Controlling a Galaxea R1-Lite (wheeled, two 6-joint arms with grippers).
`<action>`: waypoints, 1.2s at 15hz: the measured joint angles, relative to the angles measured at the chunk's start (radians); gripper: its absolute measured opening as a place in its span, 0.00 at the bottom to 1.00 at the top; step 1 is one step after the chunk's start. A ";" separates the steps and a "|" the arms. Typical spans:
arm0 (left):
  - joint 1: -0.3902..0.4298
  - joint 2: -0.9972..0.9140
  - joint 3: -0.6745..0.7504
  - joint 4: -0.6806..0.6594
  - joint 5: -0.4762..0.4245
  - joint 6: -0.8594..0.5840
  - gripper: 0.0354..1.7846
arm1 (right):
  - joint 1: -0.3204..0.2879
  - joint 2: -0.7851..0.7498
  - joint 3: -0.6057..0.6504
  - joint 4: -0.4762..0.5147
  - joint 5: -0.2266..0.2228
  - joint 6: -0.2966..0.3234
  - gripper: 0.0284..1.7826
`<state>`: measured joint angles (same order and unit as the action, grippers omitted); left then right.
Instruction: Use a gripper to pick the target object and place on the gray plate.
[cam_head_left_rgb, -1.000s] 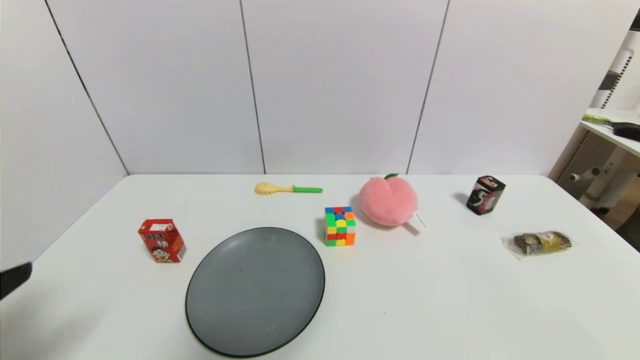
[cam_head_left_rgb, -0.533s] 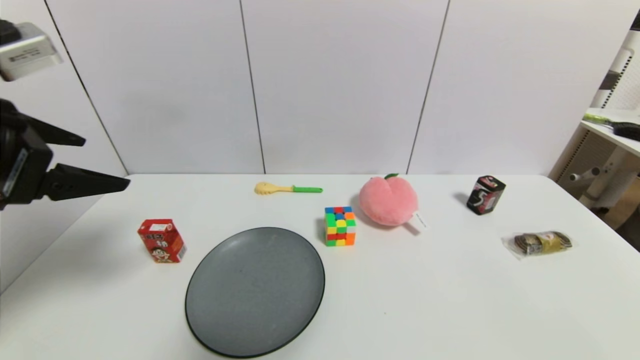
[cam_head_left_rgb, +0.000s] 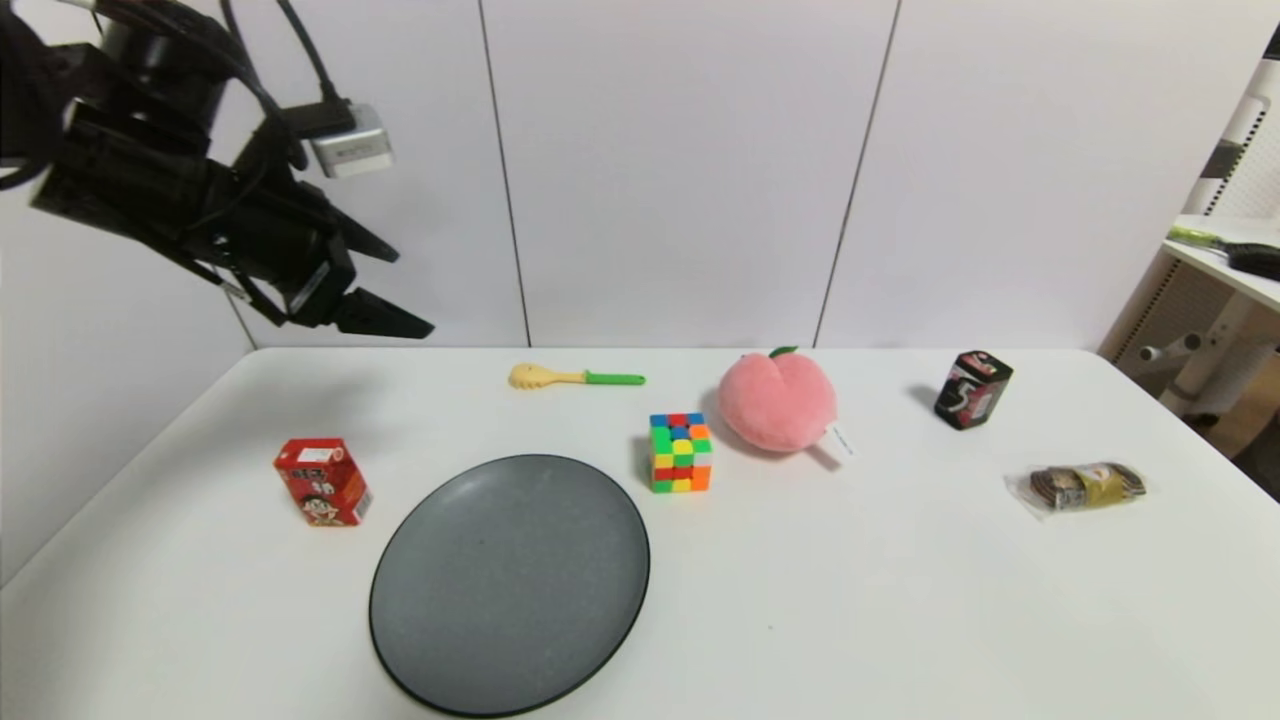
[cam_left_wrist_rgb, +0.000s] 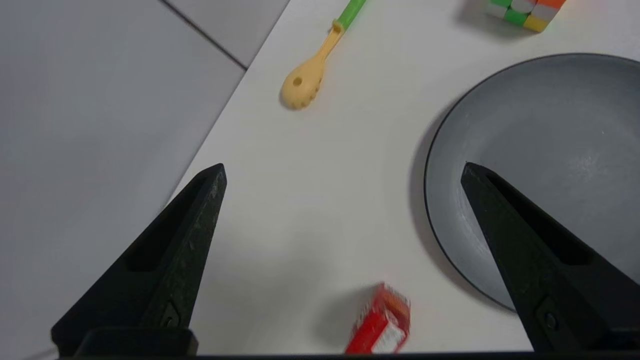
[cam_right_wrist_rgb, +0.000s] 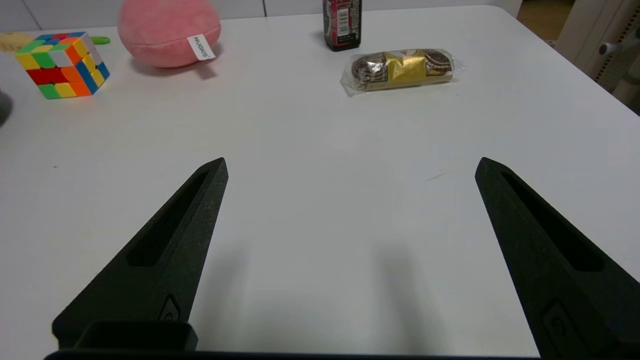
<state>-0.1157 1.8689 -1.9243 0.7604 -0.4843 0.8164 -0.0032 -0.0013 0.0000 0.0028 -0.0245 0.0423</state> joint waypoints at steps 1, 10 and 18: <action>-0.011 0.054 -0.021 -0.036 -0.045 0.004 0.94 | 0.000 0.000 0.000 0.000 0.000 0.000 0.96; -0.073 0.367 -0.051 -0.419 -0.376 -0.068 0.94 | 0.000 0.000 0.000 0.000 0.000 0.000 0.96; -0.096 0.541 -0.051 -0.538 -0.484 -0.145 0.94 | 0.000 0.000 0.000 0.000 0.000 0.000 0.96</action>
<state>-0.2115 2.4098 -1.9753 0.2228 -0.9679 0.6711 -0.0032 -0.0013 0.0000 0.0032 -0.0249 0.0428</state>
